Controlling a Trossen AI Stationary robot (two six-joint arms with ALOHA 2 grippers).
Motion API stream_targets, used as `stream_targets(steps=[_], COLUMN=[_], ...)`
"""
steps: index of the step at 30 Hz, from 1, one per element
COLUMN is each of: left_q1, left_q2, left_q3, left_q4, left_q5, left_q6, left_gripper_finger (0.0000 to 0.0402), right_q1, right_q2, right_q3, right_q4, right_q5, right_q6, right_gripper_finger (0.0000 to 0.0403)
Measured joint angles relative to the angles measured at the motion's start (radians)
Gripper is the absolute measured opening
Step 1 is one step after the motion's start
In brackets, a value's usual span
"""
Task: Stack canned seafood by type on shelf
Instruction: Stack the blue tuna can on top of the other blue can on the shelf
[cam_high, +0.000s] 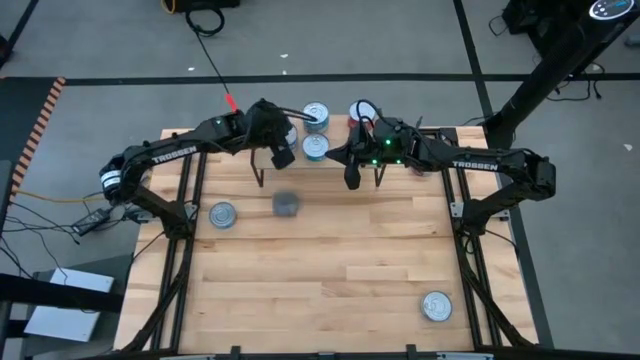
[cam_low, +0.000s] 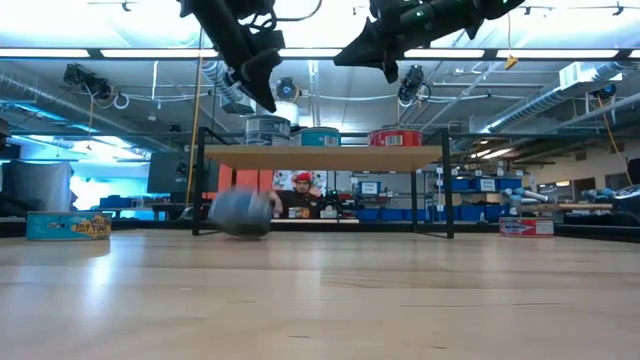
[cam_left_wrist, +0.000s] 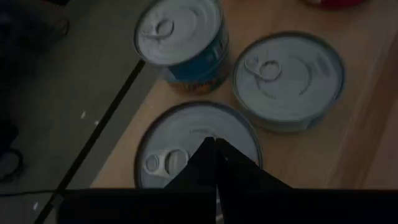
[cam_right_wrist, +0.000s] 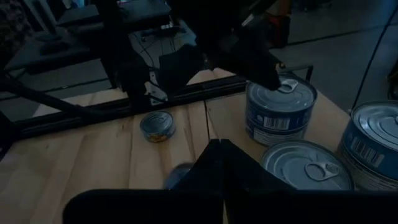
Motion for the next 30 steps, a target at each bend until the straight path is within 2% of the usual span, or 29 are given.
stream_targets(steps=[3, 10, 13, 15, 20, 30], left_q1=[-0.003, -0.034, -0.067, -0.081, -0.105, -0.09], left_q2=[-0.003, -0.007, 0.009, 0.023, 0.047, 0.047], left_q3=[0.001, 0.0, -0.004, -0.02, -0.062, -0.13], left_q4=[0.005, -0.009, -0.029, -0.03, -0.027, 0.056], left_q5=[0.024, 0.228, 0.24, 0.218, 0.007, -0.067], left_q6=[0.001, -0.016, -0.017, -0.025, -0.082, -0.183], left_gripper_finger=[0.0001, 0.0001, 0.0001, 0.0, 0.0, 0.0], right_q1=[0.0, 0.0, 0.0, 0.0, 0.0, -0.001], right_q2=[0.0, 0.0, -0.001, -0.001, -0.002, -0.002], right_q3=[0.0, 0.0, 0.0, 0.0, 0.0, 0.0], right_q4=[-0.003, -0.005, -0.003, 0.002, 0.002, 0.001], right_q5=[0.0, -0.004, -0.004, -0.004, -0.004, -0.004], right_q6=[0.002, 0.003, 0.003, 0.001, -0.005, -0.013], right_gripper_finger=[0.0, 0.0, 0.0, 0.0, 0.0, 0.0])
